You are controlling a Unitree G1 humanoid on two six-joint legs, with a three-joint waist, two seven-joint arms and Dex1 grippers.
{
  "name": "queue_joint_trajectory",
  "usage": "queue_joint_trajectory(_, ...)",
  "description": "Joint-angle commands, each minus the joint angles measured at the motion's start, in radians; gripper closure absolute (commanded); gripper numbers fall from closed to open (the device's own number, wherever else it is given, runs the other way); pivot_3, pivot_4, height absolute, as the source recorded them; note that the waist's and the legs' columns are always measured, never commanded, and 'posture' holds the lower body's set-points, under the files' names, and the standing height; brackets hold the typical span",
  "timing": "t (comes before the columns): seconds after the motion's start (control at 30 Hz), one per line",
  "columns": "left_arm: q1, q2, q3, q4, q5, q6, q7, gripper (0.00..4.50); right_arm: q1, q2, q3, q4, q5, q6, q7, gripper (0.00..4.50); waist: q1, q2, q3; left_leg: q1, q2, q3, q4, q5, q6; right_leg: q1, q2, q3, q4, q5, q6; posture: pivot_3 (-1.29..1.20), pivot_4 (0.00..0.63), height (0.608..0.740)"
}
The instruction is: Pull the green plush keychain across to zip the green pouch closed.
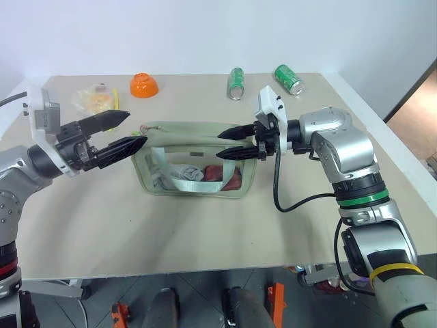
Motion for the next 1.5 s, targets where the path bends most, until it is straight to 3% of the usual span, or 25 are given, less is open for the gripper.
queue_joint_trajectory(0.03, -0.009, 0.002, 0.001, -0.014, -0.004, -0.014, -0.008, 0.0, -0.056, -0.065, -0.095, -0.032, 0.086, 0.026, 0.07, 1.34, 0.0, 0.0, 0.0, 0.0, 0.0, 0.0, 0.0, 0.0, 0.0, 0.0, 0.0, 0.0, 0.0, 0.0, 0.0, 0.0, 0.15, 0.74)
queue_joint_trajectory(0.2, -0.015, 0.0, -0.008, -0.005, -0.012, -0.008, -0.023, 0.0, -0.103, -0.141, -0.186, 0.041, 0.15, 0.059, 0.089, 1.34, 0.002, 0.0, 0.0, 0.0, 0.0, 0.0, 0.0, 0.0, 0.0, 0.0, 0.0, 0.0, 0.0, -0.001, 0.0, 0.0, 0.15, 0.74)
queue_joint_trajectory(0.5, -0.084, -0.014, -0.101, 0.007, 0.002, -0.009, -0.065, 0.0, 0.064, -0.256, -0.17, -0.049, 0.098, 0.029, 0.087, 1.34, 0.001, 0.0, 0.0, 0.0, 0.0, 0.001, 0.0, 0.0, 0.0, 0.0, 0.0, 0.001, 0.0, -0.001, -0.001, 0.0, 0.15, 0.74)
queue_joint_trajectory(0.67, -0.122, -0.026, -0.134, 0.042, 0.014, -0.012, -0.086, 0.0, 0.167, -0.251, -0.116, -0.101, 0.028, -0.005, 0.028, 1.34, 0.0, 0.0, 0.0, 0.001, 0.0, 0.001, -0.001, 0.0, 0.0, 0.0, 0.002, 0.002, 0.0, -0.001, 0.0, 0.0, 0.15, 0.74)
queue_joint_trajectory(1.03, -0.128, -0.046, -0.144, 0.048, 0.025, -0.009, -0.084, 0.0, 0.158, -0.175, -0.064, -0.084, 0.011, -0.024, 0.014, 1.34, 0.0, 0.0, 0.0, 0.001, 0.0, 0.002, 0.001, 0.0, 0.0, 0.0, 0.002, 0.005, 0.0, 0.0, 0.001, 0.0, 0.15, 0.74)
queue_joint_trajectory(1.17, -0.106, -0.05, -0.118, 0.048, 0.021, -0.01, -0.065, 0.0, 0.162, -0.162, -0.067, -0.082, 0.024, -0.036, 0.036, 2.49, 0.0, 0.0, 0.0, 0.0, 0.0, 0.002, 0.001, 0.0, 0.0, 0.0, 0.002, 0.005, 0.0, 0.0, 0.001, 0.0, 0.15, 0.74)
queue_joint_trajectory(1.33, -0.107, -0.064, -0.04, 0.099, -0.004, -0.002, 0.012, 0.0, 0.163, -0.157, -0.071, -0.07, 0.023, -0.049, 0.049, 4.26, 0.0, 0.0, 0.0, 0.0, 0.0, 0.001, 0.001, 0.0, 0.0, 0.0, 0.002, 0.005, 0.0, 0.0, 0.001, 0.0, 0.15, 0.74)
queue_joint_trajectory(1.37, -0.101, -0.064, -0.027, 0.115, 0.001, -0.002, 0.028, 0.0, 0.165, -0.157, -0.071, -0.072, 0.022, -0.049, 0.049, 4.47, 0.0, 0.0, 0.0, 0.001, 0.0, 0.002, 0.001, 0.0, 0.0, 0.0, 0.002, 0.005, 0.0, 0.001, 0.001, 0.0, 0.15, 0.74)
queue_joint_trajectory(1.5, -0.062, -0.054, -0.004, 0.202, 0.049, -0.009, 0.066, 0.0, 0.165, -0.147, -0.067, -0.063, 0.007, -0.054, 0.026, 4.47, -0.001, 0.0, 0.0, 0.001, 0.0, 0.002, 0.001, 0.0, 0.0, 0.0, 0.002, 0.005, 0.0, 0.001, 0.002, 0.0, 0.15, 0.74)
